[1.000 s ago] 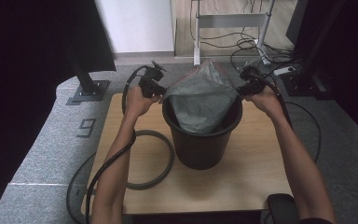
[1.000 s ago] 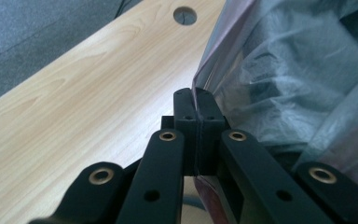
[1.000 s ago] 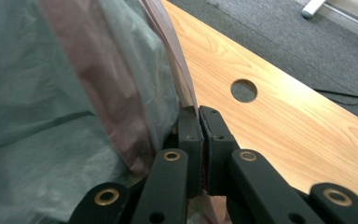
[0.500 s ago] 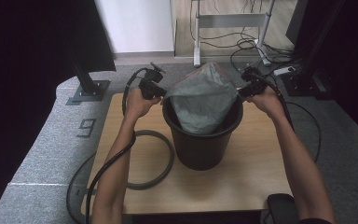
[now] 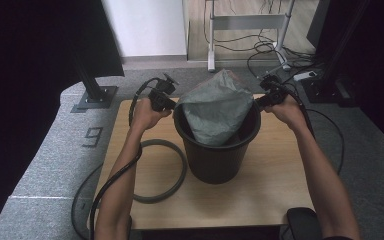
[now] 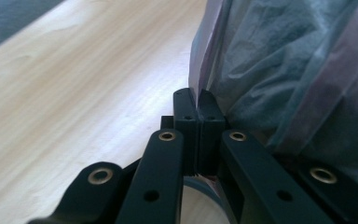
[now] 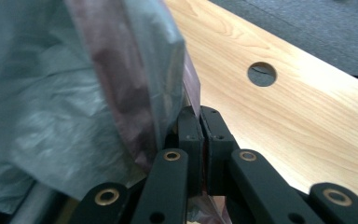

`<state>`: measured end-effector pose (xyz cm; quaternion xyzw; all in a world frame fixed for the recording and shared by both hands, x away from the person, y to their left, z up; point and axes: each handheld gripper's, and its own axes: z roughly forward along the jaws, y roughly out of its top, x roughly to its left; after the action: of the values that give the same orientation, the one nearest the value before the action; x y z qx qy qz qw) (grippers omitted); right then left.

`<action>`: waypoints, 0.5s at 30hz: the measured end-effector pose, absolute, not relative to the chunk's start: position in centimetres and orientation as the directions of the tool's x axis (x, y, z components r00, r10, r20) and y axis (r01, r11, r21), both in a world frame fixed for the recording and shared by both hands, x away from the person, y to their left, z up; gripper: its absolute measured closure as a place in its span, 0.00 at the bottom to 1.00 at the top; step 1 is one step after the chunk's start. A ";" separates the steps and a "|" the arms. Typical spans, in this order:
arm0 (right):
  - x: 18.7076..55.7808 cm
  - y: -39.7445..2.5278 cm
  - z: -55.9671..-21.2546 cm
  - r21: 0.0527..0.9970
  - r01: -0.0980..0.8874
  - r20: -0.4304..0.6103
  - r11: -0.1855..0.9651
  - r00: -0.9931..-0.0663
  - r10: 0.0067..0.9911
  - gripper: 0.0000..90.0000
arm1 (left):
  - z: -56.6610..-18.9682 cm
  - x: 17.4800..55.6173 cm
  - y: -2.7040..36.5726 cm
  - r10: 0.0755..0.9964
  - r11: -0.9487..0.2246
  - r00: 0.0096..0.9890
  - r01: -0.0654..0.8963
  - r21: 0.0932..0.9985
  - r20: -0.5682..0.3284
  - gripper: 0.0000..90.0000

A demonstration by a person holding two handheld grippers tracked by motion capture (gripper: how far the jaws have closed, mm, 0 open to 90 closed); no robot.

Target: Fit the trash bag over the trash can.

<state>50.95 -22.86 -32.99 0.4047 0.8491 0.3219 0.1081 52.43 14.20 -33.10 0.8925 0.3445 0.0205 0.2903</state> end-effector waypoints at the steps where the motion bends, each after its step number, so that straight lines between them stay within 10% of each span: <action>1: 50.9 -22.9 -33.0 0.634 0.616 0.078 0.467 -0.652 0.754 0.96 | -33.1 52.4 14.4 0.622 -0.588 0.763 0.604 0.537 -0.177 0.98; 7: 50.6 -23.8 -32.0 0.662 0.599 0.056 0.451 -0.639 0.767 0.78 | -31.1 52.3 16.6 0.654 -0.503 0.736 0.594 0.627 -0.173 0.69; 15: 49.6 -25.5 -29.1 0.741 0.541 0.056 0.398 -0.639 0.767 0.59 | -28.2 51.1 17.4 0.583 -0.485 0.793 0.516 0.707 -0.179 0.58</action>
<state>49.60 -25.48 -29.05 0.3976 0.8225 0.3784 0.1489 51.11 17.38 -28.17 0.8605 0.3191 0.0426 0.3948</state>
